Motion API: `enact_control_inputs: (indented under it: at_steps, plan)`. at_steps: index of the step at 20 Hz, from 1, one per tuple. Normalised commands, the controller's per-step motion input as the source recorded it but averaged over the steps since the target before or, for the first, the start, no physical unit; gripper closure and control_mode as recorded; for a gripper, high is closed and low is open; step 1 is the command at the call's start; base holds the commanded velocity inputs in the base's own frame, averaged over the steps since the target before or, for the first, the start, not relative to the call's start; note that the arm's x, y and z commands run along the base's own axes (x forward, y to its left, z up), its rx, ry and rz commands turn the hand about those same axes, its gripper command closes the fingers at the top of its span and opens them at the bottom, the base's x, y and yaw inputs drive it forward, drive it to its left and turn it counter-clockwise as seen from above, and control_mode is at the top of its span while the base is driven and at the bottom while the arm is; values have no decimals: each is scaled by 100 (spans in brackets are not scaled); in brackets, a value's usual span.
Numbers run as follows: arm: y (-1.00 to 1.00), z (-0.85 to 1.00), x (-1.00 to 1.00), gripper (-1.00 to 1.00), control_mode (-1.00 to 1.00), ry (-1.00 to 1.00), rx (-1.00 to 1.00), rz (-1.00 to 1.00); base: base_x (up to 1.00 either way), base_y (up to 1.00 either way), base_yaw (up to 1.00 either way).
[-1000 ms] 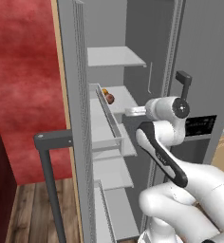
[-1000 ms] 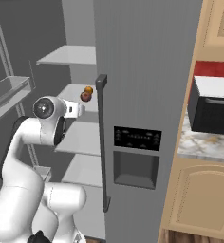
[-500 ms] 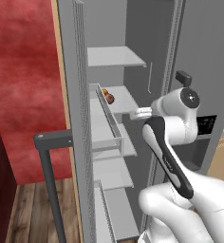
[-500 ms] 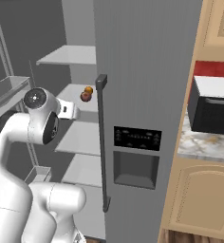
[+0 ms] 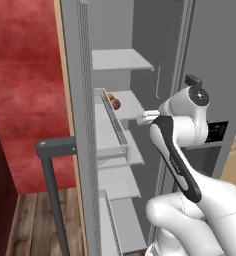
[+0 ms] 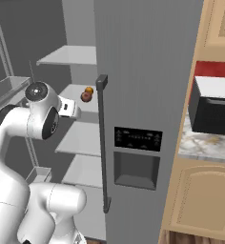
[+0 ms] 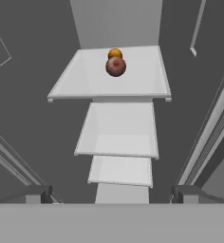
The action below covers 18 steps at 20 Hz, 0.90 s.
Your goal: Move the mango and onion from the top shelf to the second highest shelf to make space. Then, place the pitcher from the counter on the cleared top shelf.
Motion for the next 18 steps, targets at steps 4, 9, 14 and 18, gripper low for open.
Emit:
enact_control_inputs:
  at_steps: [4,9,14,18]
  plan:
    - [0,0,0,-100,100,0,0,0,-29,-3,-3]
    - [0,0,0,-100,100,0,0,0,-82,-24,-15]
    - [0,0,0,-100,100,0,0,0,-51,-45,-27]
    - [0,0,0,-100,100,0,0,0,1,-82,-22]
